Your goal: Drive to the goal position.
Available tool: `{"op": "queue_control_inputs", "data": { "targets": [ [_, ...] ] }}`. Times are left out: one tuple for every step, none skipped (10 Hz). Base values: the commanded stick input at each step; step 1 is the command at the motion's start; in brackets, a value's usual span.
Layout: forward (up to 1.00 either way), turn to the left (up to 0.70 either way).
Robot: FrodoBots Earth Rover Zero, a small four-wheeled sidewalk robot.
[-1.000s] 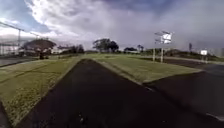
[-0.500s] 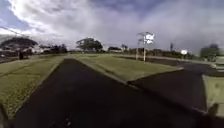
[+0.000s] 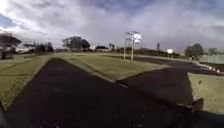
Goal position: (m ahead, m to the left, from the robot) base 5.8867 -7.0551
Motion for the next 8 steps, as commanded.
{"op": "queue_control_inputs", "data": {
  "targets": [
    [0.7, -0.35],
    [0.7, -0.35],
    [0.7, -0.35],
    [0.7, -0.35],
    [0.7, -0.35],
    [0.7, -0.35],
    [0.7, -0.35],
    [0.7, -0.35]
  ]
}}
